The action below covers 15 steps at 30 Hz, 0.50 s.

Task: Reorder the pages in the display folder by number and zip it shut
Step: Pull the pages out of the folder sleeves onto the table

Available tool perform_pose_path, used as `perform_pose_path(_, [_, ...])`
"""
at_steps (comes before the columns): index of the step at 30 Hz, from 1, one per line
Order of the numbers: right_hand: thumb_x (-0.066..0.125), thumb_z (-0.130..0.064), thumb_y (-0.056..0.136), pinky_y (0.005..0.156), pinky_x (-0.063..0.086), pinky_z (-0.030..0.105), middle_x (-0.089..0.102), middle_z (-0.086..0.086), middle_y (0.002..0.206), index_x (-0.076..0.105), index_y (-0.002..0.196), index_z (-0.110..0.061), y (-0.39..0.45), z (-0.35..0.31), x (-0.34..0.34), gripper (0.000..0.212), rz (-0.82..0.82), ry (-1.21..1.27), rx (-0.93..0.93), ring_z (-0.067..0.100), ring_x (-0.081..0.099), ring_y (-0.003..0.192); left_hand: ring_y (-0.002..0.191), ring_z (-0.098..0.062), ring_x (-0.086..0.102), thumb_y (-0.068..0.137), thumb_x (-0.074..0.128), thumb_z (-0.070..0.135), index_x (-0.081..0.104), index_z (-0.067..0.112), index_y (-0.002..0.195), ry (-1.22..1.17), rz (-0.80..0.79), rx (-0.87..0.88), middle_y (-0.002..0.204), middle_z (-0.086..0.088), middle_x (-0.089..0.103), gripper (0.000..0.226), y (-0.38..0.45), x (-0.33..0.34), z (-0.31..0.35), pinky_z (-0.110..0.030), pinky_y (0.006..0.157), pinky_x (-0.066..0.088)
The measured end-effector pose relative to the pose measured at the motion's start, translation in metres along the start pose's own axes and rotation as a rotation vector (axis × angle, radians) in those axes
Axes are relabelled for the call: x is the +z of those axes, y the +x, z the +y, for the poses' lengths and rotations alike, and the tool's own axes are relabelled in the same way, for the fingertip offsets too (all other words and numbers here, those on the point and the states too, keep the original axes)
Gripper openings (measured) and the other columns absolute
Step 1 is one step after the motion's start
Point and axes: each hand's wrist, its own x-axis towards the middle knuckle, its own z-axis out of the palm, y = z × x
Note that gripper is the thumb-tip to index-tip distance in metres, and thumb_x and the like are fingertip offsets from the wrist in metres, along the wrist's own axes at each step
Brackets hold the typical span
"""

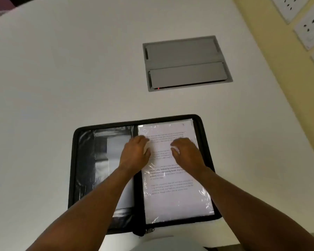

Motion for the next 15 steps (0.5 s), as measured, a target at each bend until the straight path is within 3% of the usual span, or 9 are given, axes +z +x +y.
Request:
perform_pose_path(7, [0.066,-0.026,0.090,0.108,0.034,0.040,0.055,0.008,0.136,0.054,0.133,-0.010,0.062,0.014,-0.008,0.048,0.033,-0.106,0.036,0.025,0.046,0.129,0.137,-0.029,0.036,0.096,0.052,0.022,0.039,0.013,0.146,0.134,-0.050,0.084,0.149,-0.011,0.042,0.052,0.059,0.009,-0.011,-0.042,0.115,0.025])
perform_pose_path(11, [0.062,-0.035,0.092,0.113,0.028,0.040,0.050,0.007,0.142,0.045,0.141,-0.013,0.088,0.023,-0.013,0.057,-0.060,-0.203,0.039,0.025,0.040,0.134,0.125,-0.029,0.045,0.092,0.060,0.030,0.047,0.015,0.140,0.116,-0.038,0.061,0.135,-0.010,0.050,0.052,0.079,0.012,-0.011,-0.041,0.107,0.036])
perform_pose_path(15, [0.063,-0.034,0.091,0.107,0.031,0.036,0.057,0.006,0.129,0.057,0.130,-0.015,0.097,0.031,-0.011,0.044,-0.079,-0.223,-0.001,0.023,0.048,0.122,0.111,-0.026,0.050,0.089,0.066,0.030,0.060,0.014,0.125,0.079,0.040,0.052,0.118,-0.008,0.056,0.040,0.088,0.015,-0.009,-0.037,0.095,0.039])
